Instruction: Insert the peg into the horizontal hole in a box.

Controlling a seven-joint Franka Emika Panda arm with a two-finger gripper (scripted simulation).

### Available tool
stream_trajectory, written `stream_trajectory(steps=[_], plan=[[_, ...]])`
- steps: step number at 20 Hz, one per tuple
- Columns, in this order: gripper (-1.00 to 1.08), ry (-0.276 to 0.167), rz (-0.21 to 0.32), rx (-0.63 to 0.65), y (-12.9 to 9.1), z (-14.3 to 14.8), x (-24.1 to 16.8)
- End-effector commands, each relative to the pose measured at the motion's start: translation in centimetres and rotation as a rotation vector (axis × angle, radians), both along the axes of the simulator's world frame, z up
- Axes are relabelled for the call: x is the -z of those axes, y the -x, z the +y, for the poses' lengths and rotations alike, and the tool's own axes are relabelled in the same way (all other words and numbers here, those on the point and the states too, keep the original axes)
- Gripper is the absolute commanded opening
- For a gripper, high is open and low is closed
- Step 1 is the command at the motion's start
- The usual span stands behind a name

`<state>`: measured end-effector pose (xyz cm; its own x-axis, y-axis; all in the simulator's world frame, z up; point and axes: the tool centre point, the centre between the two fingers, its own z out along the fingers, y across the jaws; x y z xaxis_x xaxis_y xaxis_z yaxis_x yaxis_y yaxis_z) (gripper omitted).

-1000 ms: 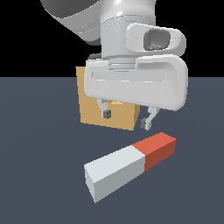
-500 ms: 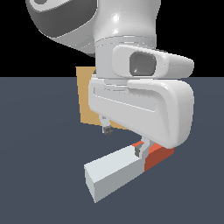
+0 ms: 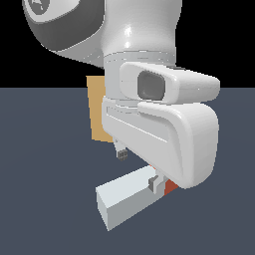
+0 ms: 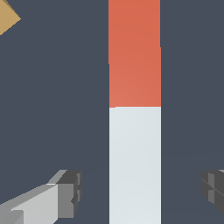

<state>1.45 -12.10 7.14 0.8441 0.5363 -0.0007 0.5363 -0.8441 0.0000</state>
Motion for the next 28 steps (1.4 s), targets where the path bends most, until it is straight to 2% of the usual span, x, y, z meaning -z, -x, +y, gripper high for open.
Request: stream_trajectory(steps=[1, 6, 15, 20, 21, 28], plan=[[1.0, 0.0, -0.001, -0.002, 0.0, 0.1, 0.0], [1.0, 0.0, 0.0, -0.001, 0.0, 0.0, 0.3], [1.0, 0.0, 0.0, -0.001, 0.1, 0.0, 4.3], [1.0, -0.001, -0.001, -0.003, 0.0, 0.1, 5.0], [-1.0, -0.001, -0.001, -0.003, 0.0, 0.1, 5.0], [-1.0, -0.001, -0.001, -0.003, 0.0, 0.1, 5.0]])
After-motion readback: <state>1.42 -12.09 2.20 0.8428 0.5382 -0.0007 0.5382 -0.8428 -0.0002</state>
